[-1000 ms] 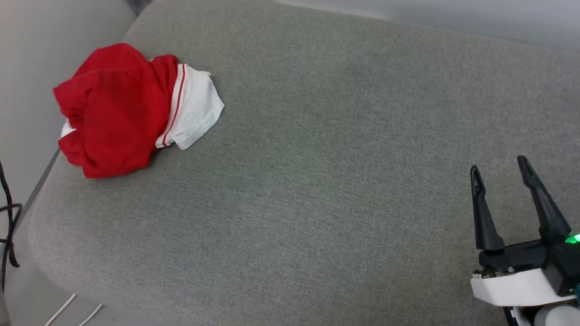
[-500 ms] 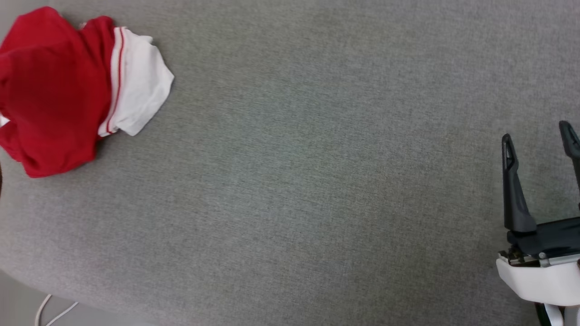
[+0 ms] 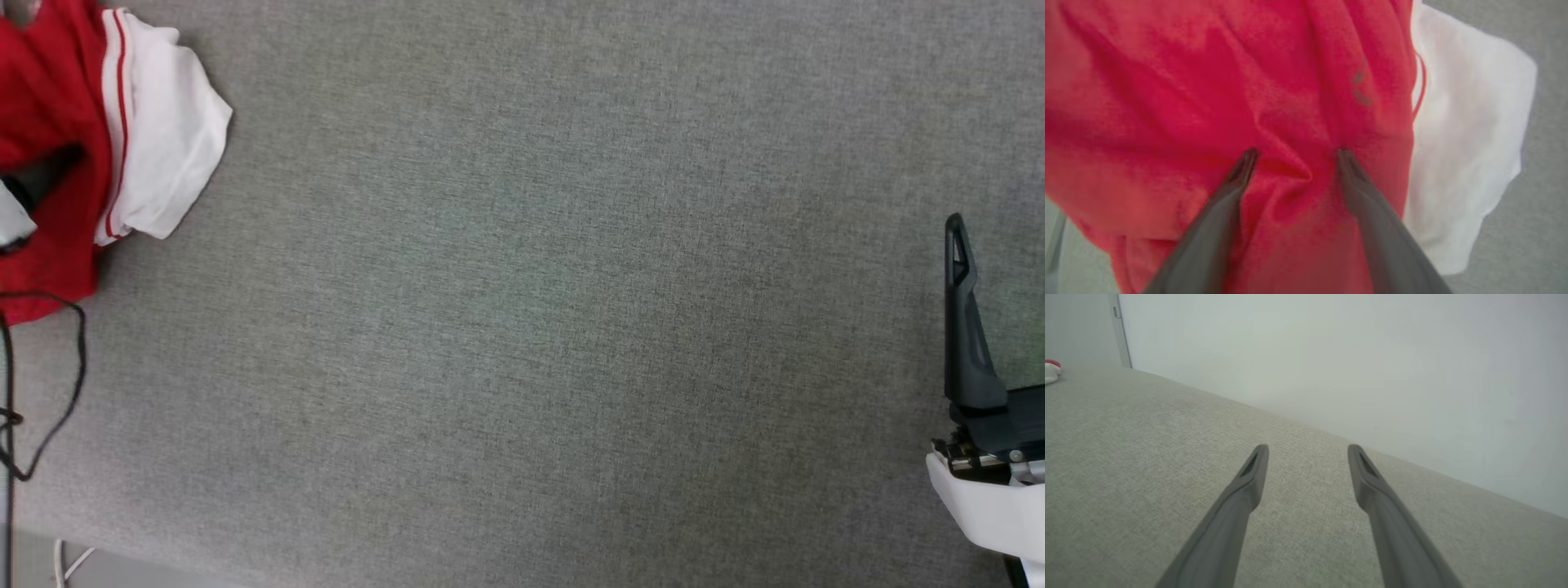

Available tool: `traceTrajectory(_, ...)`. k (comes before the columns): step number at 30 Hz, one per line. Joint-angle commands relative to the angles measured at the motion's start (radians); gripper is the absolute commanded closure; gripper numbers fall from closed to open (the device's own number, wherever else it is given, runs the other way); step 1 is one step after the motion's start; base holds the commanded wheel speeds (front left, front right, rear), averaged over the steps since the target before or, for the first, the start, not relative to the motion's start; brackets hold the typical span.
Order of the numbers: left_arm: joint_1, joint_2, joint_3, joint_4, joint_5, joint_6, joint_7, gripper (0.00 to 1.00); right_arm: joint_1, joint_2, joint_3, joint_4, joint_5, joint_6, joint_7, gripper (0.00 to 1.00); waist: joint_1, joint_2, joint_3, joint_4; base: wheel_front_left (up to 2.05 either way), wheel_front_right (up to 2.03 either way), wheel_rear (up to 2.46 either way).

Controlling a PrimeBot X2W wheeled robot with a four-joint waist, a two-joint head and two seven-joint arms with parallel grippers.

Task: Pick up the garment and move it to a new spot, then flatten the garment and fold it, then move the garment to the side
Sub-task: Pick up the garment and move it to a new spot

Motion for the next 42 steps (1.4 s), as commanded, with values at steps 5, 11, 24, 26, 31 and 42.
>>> traceTrajectory(5, 0.02, -0.04, -0.058, 0.072, -0.075, -0.001, 0.046, 0.0, -0.004, -0.005, -0.002, -0.015, -0.008, 0.0, -0.002, 0.0, -0.0002, 0.0, 0.02, -0.006, 0.0, 0.0, 0.0)
traceTrajectory(11, 0.002, -0.023, -0.108, 0.088, -0.077, -0.001, -0.015, 1.0, -0.008, 0.006, 0.001, -0.006, -0.001, 0.0, -0.002, 0.0, -0.0002, 0.0, -0.002, -0.008, 0.0, 0.0, 0.0)
traceTrajectory(24, -0.19, 0.212, -0.347, -0.172, -0.015, 0.0, -0.292, 1.0, -0.017, 0.085, 0.06, 0.091, 0.048, 0.0, -0.002, 0.0, -0.0002, 0.0, -0.259, -0.07, 0.0, 0.0, 0.0)
traceTrajectory(26, -0.22, 0.224, -0.381, -0.208, -0.004, 0.0, -0.293, 1.0, -0.017, 0.093, 0.063, 0.1, 0.054, 0.0, -0.002, 0.0, -0.0002, 0.0, -0.282, -0.086, 0.0, 0.0, 0.0)
traceTrajectory(31, -0.287, 0.22, -0.446, -0.272, 0.001, 0.0, -0.291, 1.0, -0.022, 0.108, 0.07, 0.119, 0.073, 0.0, -0.002, 0.0, -0.0002, 0.0, -0.326, -0.14, 0.0, 0.0, 0.0)
traceTrajectory(42, -0.36, 0.116, -0.568, -0.405, 0.024, 0.002, -0.282, 1.0, -0.012, 0.12, 0.071, 0.149, 0.109, 0.0, -0.002, 0.0, -0.0002, 0.0, -0.376, -0.276, 0.0, 0.0, 0.0)
